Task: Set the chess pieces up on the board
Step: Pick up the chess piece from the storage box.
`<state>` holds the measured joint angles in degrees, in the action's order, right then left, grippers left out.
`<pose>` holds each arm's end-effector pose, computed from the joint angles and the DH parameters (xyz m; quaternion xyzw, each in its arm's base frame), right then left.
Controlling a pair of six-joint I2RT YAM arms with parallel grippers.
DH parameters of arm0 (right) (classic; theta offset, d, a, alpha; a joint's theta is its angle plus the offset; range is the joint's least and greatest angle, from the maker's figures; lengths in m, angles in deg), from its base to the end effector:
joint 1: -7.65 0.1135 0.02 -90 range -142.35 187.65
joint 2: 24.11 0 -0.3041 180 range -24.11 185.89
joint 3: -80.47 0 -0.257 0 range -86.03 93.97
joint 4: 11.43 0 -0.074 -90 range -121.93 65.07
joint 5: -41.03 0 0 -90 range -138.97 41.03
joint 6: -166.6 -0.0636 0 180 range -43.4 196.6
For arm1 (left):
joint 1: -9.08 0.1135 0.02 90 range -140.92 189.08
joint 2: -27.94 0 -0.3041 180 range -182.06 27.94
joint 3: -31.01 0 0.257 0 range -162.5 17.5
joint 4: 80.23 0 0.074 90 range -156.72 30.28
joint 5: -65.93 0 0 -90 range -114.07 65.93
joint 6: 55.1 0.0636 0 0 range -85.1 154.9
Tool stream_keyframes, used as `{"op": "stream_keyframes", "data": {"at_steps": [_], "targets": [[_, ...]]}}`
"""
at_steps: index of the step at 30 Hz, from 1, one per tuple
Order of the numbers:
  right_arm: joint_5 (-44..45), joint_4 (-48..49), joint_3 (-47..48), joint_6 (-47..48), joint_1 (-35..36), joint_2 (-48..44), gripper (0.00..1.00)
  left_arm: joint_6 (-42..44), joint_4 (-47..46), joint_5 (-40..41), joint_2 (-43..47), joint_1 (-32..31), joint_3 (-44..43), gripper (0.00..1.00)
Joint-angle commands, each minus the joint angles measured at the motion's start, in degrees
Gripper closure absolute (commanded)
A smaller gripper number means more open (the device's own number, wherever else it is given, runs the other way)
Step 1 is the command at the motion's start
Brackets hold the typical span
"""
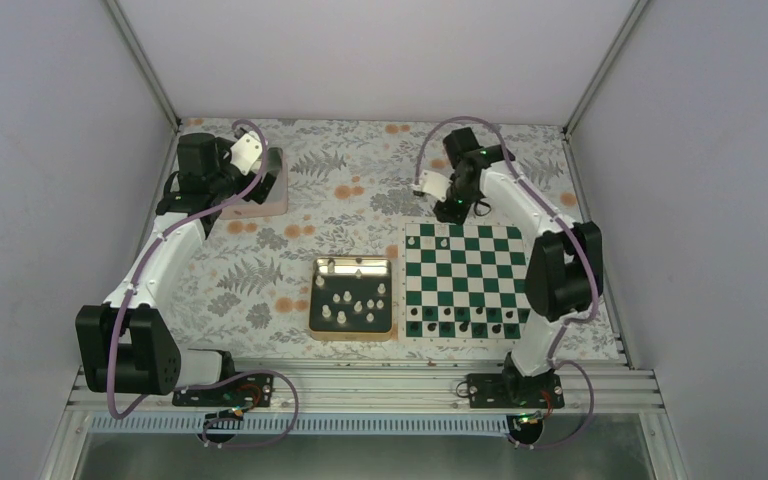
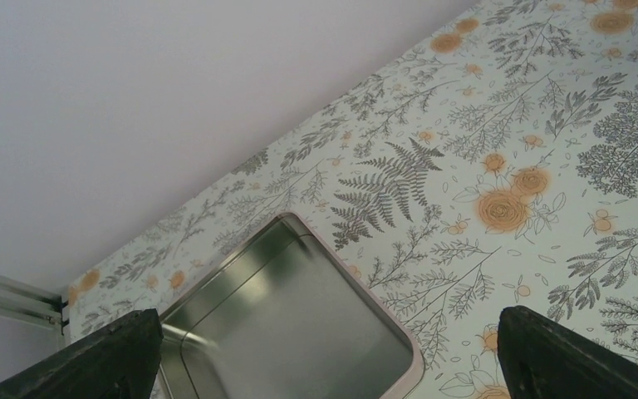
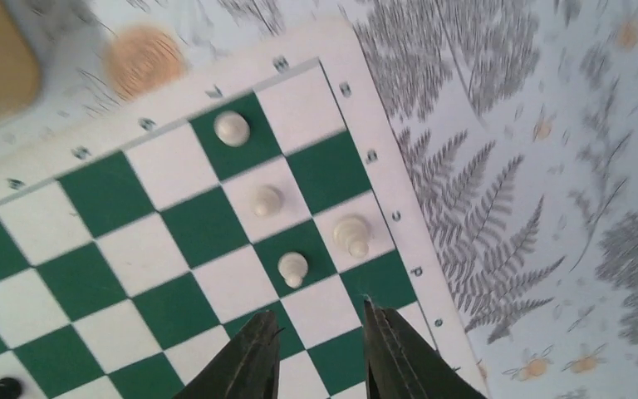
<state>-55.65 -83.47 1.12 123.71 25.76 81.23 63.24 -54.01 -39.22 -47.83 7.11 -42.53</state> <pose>0.3665 0.1277 0.2522 -0.5401 0.8317 0.0271 0.1262 0.3203 -0.0276 0.3338 0.2878 0.8044 0.0054 0.5197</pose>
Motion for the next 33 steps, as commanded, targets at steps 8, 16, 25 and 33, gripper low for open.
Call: {"op": "stream_keyframes", "data": {"at_steps": [8,16,25,33], "targets": [[-1.53,-2.39,1.65,-3.63,22.29,-1.29,0.65,0.53,0.76,-1.31,2.12,0.30,-0.19,0.00],[-2.62,-0.82,3.07,-3.39,29.91,4.58,0.64,0.66,1.12,-2.55,2.37,0.23,-0.43,0.00],[-2.62,2.37,4.26,-4.25,32.73,9.11,0.63,0.83,2.44,-4.92,2.38,0.13,-1.18,0.00],[0.28,4.66,4.89,-3.96,33.05,10.53,0.62,0.77,2.74,-5.27,2.22,0.13,-1.33,0.00]]}}
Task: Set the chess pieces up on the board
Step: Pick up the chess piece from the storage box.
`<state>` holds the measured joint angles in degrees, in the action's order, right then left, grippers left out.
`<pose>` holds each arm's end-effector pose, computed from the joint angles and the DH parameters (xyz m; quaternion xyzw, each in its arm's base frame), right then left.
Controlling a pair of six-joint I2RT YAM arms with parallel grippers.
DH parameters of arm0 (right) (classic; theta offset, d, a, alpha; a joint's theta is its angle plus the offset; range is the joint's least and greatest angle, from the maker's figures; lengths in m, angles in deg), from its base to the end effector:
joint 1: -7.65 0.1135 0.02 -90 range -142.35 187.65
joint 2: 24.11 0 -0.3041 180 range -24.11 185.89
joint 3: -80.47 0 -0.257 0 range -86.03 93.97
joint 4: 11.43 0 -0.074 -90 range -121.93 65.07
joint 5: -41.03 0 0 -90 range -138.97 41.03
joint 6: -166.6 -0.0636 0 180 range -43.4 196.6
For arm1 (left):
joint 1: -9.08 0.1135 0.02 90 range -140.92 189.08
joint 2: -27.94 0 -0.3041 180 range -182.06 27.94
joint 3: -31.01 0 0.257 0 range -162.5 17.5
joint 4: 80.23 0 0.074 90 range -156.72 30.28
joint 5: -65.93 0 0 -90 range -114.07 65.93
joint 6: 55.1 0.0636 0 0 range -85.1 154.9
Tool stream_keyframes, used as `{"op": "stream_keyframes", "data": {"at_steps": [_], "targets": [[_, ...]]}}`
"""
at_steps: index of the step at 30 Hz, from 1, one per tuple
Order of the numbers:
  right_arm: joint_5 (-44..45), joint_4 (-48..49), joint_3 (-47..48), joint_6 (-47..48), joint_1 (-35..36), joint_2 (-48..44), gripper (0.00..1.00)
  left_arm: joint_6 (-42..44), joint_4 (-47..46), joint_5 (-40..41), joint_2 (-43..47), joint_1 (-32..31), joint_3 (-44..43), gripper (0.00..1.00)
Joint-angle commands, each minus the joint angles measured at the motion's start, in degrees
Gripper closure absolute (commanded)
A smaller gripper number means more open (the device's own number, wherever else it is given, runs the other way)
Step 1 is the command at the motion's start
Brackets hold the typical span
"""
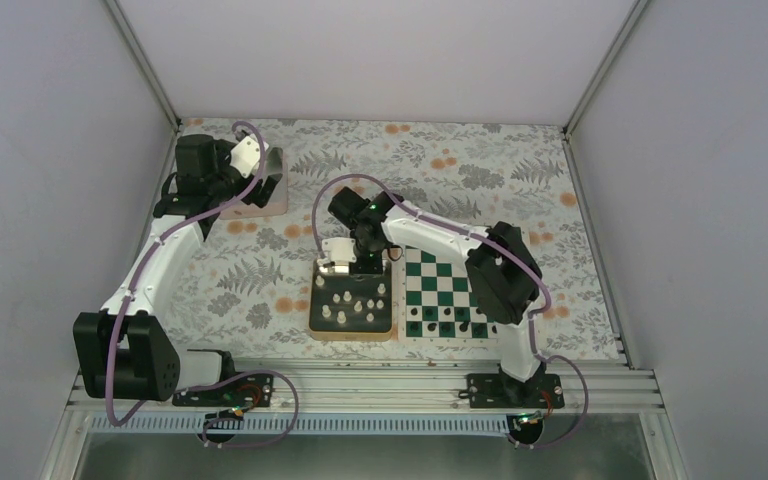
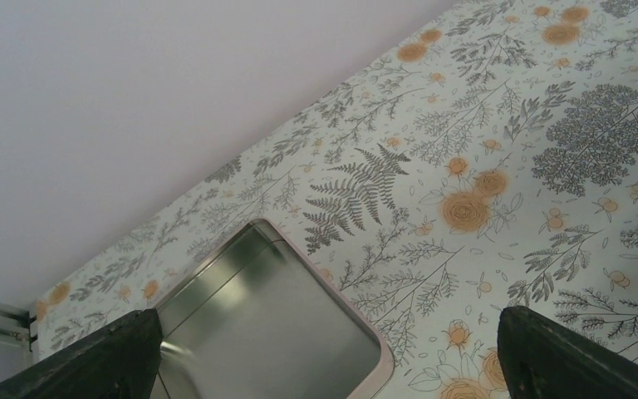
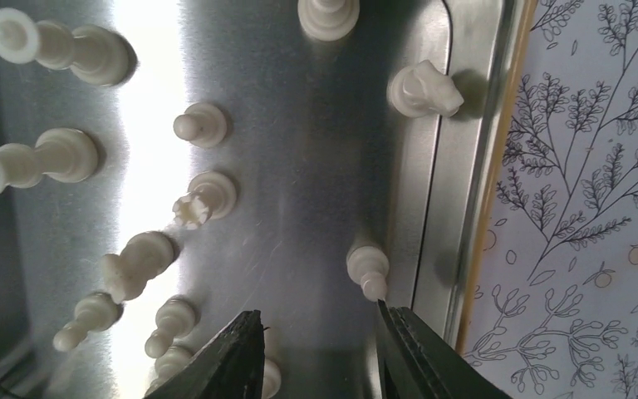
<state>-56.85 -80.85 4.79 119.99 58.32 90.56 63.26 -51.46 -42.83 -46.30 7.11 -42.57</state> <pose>0.2620 0.3336 0.2088 -0.7312 0.6728 0.0739 0.0844 0.3104 -0.0311 0.3373 0.3022 0.8008 -0.0234 0.5165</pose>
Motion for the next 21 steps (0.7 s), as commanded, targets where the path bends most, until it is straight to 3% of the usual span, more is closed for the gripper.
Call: {"op": "stream_keyframes", "data": {"at_steps": [1,21], "targets": [[1.59,2.00,1.48,-0.12,0.53,1.30,0.62,0.86,0.17,-1.67,0.65,0.10,-1.33,0.00],[5.05,2.26,1.33,-0.14,1.42,3.81,0.61,1.16,-0.55,-1.28,1.21,0.13,-0.34,0.00]]}}
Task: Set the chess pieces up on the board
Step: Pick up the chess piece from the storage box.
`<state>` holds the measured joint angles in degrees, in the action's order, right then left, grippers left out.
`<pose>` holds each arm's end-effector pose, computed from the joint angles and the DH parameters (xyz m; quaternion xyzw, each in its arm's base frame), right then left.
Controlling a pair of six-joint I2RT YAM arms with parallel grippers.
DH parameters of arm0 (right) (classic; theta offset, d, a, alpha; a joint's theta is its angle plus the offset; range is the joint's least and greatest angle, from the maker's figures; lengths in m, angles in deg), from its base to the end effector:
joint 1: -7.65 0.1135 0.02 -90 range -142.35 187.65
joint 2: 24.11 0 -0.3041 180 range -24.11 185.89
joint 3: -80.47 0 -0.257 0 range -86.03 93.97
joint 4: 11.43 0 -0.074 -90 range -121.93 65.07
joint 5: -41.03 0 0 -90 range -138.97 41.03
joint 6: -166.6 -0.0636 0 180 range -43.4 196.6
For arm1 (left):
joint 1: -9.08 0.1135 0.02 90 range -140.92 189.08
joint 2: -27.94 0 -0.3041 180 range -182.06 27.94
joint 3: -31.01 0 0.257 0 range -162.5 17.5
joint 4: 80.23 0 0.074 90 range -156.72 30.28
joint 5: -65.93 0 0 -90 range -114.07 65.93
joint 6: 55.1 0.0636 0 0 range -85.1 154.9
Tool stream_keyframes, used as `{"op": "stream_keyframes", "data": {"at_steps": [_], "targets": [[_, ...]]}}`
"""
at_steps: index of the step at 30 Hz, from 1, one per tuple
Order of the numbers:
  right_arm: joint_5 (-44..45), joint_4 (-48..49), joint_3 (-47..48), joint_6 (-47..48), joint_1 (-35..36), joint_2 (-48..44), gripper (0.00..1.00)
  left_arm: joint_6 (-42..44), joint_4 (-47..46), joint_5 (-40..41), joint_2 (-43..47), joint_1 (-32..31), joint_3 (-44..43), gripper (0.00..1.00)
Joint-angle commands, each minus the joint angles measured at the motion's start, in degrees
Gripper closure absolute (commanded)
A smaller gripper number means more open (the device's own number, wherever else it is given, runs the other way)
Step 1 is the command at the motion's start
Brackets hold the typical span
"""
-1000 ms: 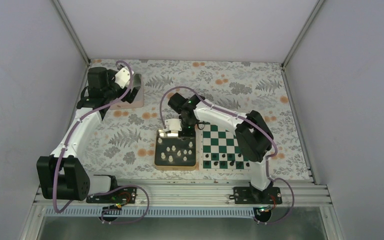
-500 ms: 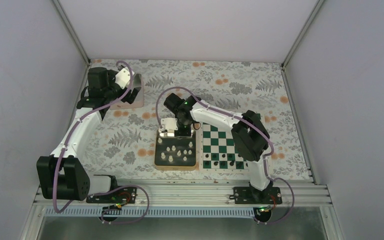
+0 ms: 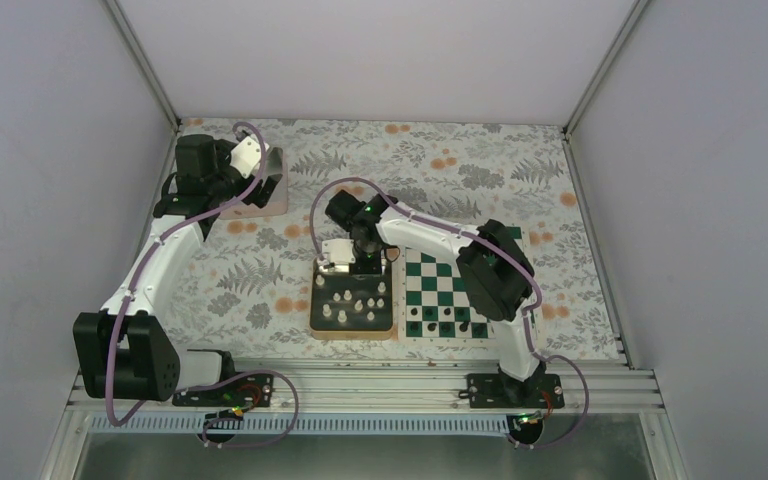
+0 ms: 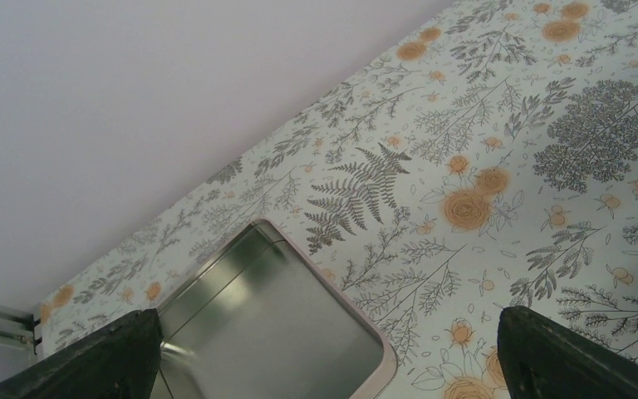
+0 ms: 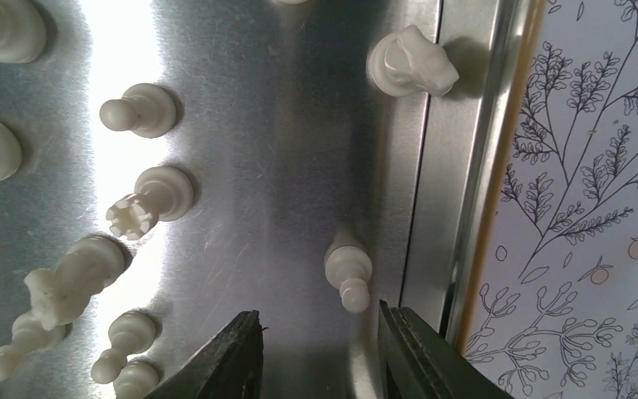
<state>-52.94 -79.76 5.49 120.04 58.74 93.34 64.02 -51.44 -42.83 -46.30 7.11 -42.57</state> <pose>0.2687 0.3399 0.1924 -0.7336 0.6739 0.0398 0.0780 0.3104 -0.0311 0.3372 0.3075 0.7989 -0.0201 0.5166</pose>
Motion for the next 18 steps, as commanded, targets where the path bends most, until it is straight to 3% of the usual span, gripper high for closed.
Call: {"op": "stream_keyframes", "data": {"at_steps": [1,18], "targets": [[1.22,1.25,0.62,-0.15,1.10,1.21,0.62,0.41,-0.57,-1.28,1.20,0.13,-0.32,0.00],[4.39,4.48,-2.63,-0.79,2.02,1.98,0.62,0.47,-0.42,-2.07,0.96,0.13,-0.20,0.00]]}}
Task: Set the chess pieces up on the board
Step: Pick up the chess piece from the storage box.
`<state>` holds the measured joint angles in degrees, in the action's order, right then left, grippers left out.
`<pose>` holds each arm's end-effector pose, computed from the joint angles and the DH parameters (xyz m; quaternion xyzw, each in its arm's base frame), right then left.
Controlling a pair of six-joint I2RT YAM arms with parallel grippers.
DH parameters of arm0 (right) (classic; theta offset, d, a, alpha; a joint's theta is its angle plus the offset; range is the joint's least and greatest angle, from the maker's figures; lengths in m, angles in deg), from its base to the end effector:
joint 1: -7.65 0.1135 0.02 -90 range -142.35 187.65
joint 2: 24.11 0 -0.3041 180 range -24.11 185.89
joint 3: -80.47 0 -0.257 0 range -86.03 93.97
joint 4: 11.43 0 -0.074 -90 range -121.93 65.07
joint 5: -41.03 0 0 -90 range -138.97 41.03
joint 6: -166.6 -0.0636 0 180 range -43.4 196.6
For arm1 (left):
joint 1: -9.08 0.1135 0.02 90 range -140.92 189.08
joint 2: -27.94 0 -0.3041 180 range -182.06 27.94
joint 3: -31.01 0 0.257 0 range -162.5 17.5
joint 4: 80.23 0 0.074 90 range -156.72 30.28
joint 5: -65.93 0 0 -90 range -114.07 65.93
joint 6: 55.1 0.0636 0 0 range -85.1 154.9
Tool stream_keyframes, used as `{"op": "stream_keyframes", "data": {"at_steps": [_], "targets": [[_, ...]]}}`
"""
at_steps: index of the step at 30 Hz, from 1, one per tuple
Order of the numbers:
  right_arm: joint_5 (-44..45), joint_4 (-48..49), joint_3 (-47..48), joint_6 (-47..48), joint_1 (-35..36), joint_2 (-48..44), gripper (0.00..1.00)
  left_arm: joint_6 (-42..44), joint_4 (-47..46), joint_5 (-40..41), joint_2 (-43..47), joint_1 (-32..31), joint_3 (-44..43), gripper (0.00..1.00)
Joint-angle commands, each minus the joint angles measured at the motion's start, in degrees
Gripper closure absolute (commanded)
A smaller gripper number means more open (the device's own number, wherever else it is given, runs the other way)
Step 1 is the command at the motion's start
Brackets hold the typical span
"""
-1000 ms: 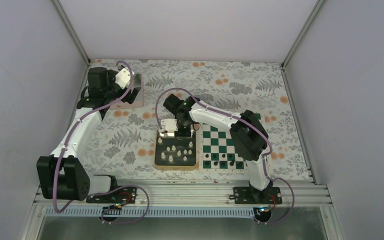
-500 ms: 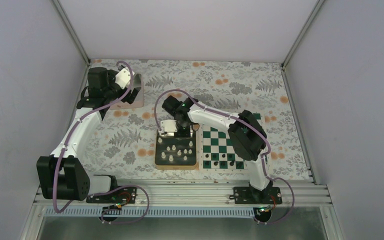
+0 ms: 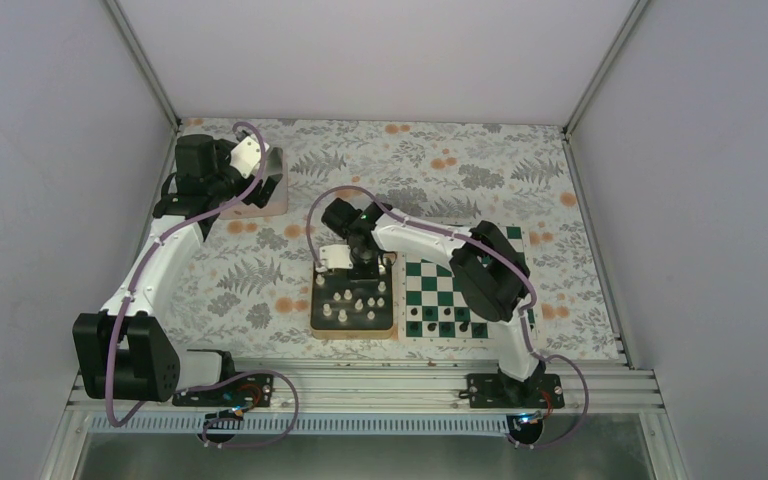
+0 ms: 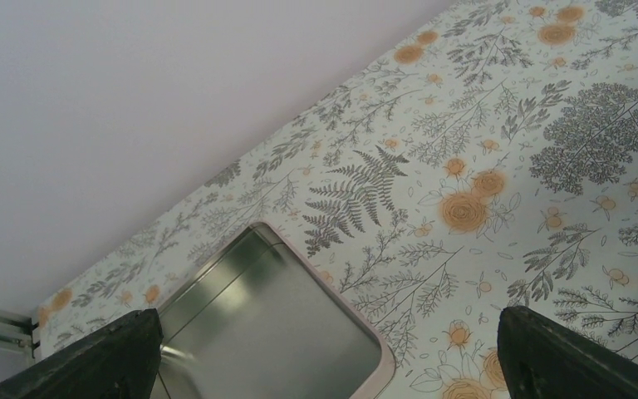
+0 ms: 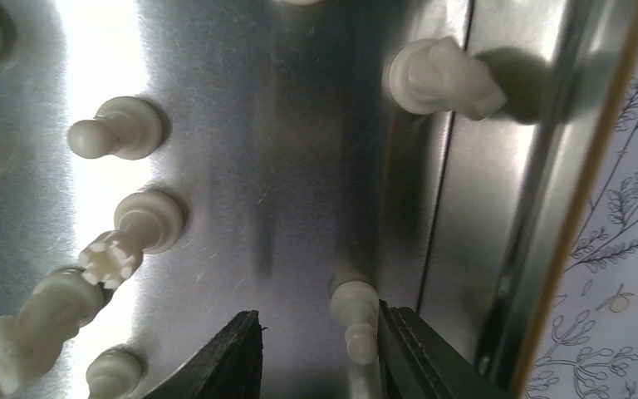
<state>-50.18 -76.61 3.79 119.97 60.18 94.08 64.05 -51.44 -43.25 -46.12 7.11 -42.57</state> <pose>0.2641 0.3467 0.1801 -0.7403 0.6665 0.0174 0.0856 0.3095 -0.0316 0.3382 0.3093 0.7970 -0.0226 0.5183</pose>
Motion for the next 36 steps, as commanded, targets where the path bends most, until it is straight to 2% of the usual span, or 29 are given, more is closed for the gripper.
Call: {"op": "stream_keyframes", "data": {"at_steps": [1,8,15,22,26,32,36], "targets": [[1.64,1.43,-1.04,-0.72,0.63,1.12,0.62,0.47,-0.36,-1.73,0.76,0.13,-0.26,0.00],[0.78,1.49,-1.47,-0.15,0.69,1.59,0.66,0.46,-0.14,-1.78,0.67,0.13,-0.44,0.00],[-0.04,1.24,-1.63,0.13,0.69,1.45,0.84,0.55,-0.09,-1.87,0.51,0.13,-0.46,0.00],[-1.11,-0.82,-0.44,0.00,0.44,-0.94,0.93,0.56,-0.18,-1.83,0.60,0.13,-0.36,0.00],[-2.27,-4.43,1.63,0.11,-0.45,-4.26,0.94,0.58,-0.17,-1.75,0.68,0.09,-0.37,0.00],[-2.34,-9.52,5.38,0.23,-5.96,-11.68,0.94,0.61,-0.09,-1.58,0.83,0.13,-0.36,0.00],[-1.50,-10.46,5.98,1.42,-13.86,-16.23,0.93,0.64,-0.10,-1.51,1.04,0.11,-0.32,0.00]]}}
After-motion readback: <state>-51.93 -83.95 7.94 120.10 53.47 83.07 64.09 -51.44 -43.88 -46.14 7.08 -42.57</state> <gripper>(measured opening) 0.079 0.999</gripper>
